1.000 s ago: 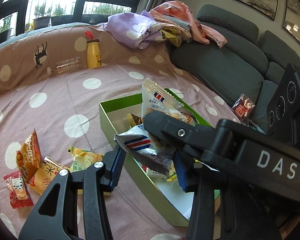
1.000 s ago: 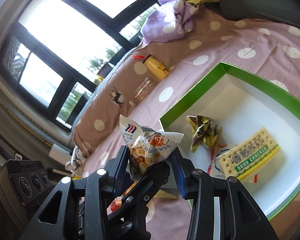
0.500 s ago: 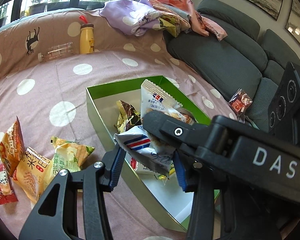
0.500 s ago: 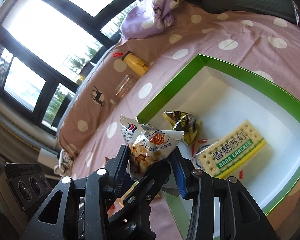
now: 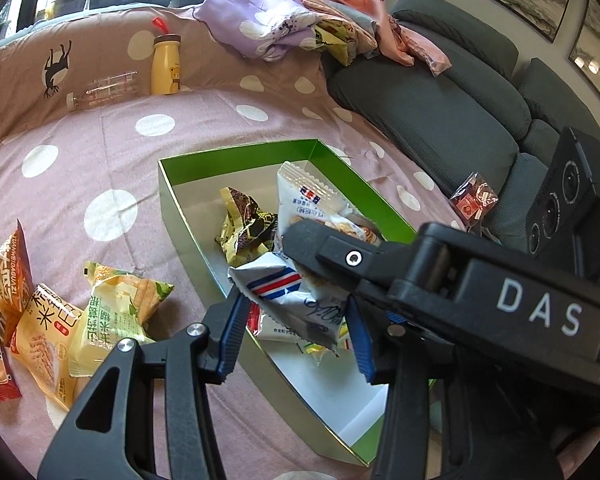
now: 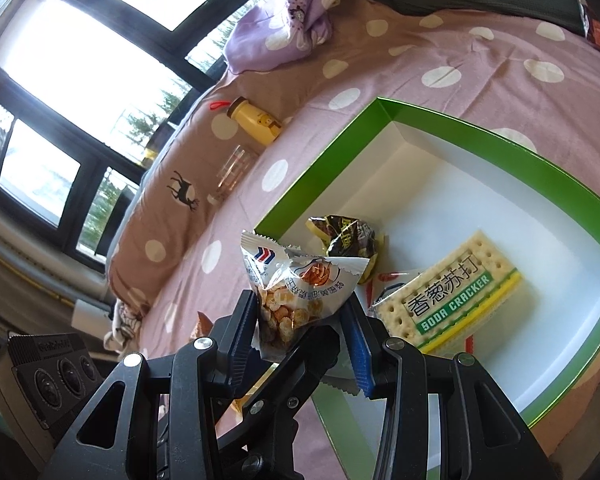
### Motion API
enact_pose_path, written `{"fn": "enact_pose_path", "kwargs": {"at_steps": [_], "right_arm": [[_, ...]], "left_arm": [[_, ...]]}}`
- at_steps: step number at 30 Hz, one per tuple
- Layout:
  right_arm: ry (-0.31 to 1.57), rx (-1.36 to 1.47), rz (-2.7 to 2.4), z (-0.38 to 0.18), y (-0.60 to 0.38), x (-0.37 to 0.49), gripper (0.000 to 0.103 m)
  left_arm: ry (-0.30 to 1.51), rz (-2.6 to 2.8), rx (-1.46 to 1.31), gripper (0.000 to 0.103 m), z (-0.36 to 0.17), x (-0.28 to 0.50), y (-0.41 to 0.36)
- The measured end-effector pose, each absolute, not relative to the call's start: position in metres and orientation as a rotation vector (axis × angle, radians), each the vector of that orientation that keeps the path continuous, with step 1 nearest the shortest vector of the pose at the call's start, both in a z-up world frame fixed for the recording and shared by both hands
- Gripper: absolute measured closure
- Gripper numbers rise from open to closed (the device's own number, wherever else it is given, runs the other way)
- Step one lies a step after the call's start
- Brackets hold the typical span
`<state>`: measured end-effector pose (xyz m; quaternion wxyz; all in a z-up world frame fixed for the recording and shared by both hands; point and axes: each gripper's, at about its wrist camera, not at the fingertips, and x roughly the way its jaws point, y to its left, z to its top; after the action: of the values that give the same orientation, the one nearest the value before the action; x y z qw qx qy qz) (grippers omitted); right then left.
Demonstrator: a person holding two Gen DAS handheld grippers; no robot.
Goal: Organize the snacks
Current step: 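Lower the peanut bag into the box and open the right gripper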
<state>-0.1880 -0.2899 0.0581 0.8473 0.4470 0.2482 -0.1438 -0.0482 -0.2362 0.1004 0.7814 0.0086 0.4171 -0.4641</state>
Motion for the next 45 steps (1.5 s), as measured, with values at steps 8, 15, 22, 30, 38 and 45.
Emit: {"fn": "enact_pose_path", "kwargs": {"at_steps": [8, 15, 22, 30, 38, 45], "right_arm": [[0.543, 0.954, -0.335, 0.054, -0.294, -0.188, 0.057], [0.568, 0.980, -0.361, 0.048, -0.300, -0.189, 0.057], [0.565, 1.009, -0.367, 0.045, -0.304, -0.192, 0.057], [0.579, 1.019, -0.381, 0.043, -0.306, -0.191, 0.057], [0.578, 1.024, -0.386, 0.042, -0.306, -0.191, 0.057], [0.580, 1.030, -0.386, 0.041, -0.305, -0.192, 0.057]], "left_arm": [[0.916, -1.021, 0.029, 0.057, 0.096, -0.051, -0.242], [0.947, -1.046, 0.015, 0.057, 0.090, -0.051, -0.244], [0.958, -1.065, 0.000, 0.057, 0.088, -0.052, -0.246], [0.980, -1.087, -0.016, 0.057, 0.086, -0.050, -0.246], [0.977, -1.093, -0.012, 0.057, 0.085, -0.051, -0.246], [0.996, -1.098, -0.024, 0.057, 0.085, -0.048, -0.244]]}}
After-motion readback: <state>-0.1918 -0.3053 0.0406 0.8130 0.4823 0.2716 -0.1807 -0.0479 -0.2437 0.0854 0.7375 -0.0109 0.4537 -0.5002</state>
